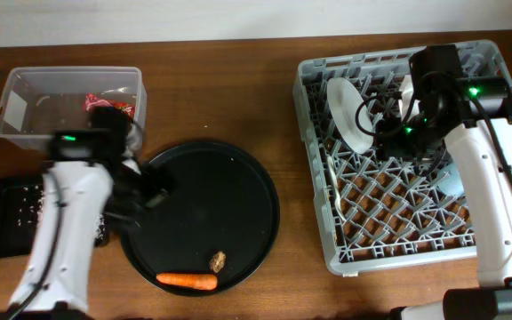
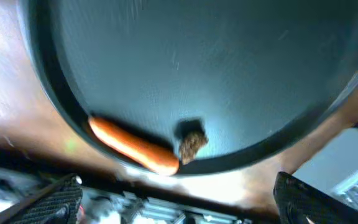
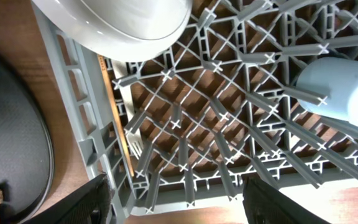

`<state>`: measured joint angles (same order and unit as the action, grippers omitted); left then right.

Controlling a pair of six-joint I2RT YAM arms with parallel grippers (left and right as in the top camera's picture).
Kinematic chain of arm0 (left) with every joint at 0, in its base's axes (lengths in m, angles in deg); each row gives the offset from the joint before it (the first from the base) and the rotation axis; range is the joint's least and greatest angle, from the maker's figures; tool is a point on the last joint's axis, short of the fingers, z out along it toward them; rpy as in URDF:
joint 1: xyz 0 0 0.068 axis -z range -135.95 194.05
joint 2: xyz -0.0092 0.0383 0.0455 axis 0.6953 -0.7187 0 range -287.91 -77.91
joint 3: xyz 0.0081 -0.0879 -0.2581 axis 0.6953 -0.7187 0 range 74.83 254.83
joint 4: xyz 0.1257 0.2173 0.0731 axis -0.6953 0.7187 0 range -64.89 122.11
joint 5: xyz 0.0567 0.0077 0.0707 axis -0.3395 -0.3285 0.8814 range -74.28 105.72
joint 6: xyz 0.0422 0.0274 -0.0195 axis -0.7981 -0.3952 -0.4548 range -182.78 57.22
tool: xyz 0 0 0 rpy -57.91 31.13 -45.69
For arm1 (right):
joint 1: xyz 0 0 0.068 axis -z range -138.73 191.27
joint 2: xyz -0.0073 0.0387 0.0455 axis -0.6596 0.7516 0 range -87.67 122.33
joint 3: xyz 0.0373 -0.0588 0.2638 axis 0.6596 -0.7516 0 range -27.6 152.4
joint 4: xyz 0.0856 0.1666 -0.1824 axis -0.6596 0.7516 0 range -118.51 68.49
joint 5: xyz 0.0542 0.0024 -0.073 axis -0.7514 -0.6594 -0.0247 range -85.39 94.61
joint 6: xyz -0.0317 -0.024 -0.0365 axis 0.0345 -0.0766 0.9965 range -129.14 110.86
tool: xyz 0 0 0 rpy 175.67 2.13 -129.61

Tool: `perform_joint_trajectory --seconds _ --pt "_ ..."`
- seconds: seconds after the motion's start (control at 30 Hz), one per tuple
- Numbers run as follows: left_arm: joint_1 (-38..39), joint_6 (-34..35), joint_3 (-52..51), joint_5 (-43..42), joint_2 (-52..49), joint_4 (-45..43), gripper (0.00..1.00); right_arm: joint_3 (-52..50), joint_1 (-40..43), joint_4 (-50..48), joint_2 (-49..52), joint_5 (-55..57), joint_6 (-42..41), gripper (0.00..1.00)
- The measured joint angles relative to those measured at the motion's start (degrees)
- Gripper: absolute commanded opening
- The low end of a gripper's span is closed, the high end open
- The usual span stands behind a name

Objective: Sort waste into correct bins and load items into the dishwasher rack
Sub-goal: 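Grasp the carrot with the left gripper and drop it on the black tray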

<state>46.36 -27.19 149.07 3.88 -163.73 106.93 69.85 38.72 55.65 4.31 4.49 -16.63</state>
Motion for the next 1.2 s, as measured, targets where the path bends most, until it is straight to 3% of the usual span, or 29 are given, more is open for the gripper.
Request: perform_joint_trajectory --seconds 0.1,0.37,0.73,0.77,1.0,1.1,1.2 --pt "5.73 11.82 -7.69 -0.42 0.00 -3.28 0.99 0.00 0.02 0.02 0.02 -0.13 0.02 0.71" --pt "14.75 32.87 -22.56 -2.69 0.02 -13.79 0.99 0.00 0.02 0.04 0.02 -0.22 0.02 0.71" --pt "15.37 40.09 -36.02 -4.70 0.39 -32.50 0.99 0.00 0.02 0.52 0.02 -0.22 -0.02 0.71" --pt "15.37 40.33 -36.30 -4.68 0.68 -33.07 0.96 0.00 0.02 0.63 0.02 -0.22 0.02 0.71" --pt "15.69 40.68 -36.52 -2.56 1.03 -36.65 0.52 0.00 0.02 0.90 0.02 -0.24 -0.02 0.71" --pt "15.69 40.76 -36.52 -1.70 1.20 -36.68 0.44 0.00 0.02 0.90 0.02 -0.22 -0.02 0.71" --pt "15.69 40.76 -36.50 -0.46 1.46 -36.72 0.30 0.00 0.02 0.90 0.02 -0.24 0.00 0.71"
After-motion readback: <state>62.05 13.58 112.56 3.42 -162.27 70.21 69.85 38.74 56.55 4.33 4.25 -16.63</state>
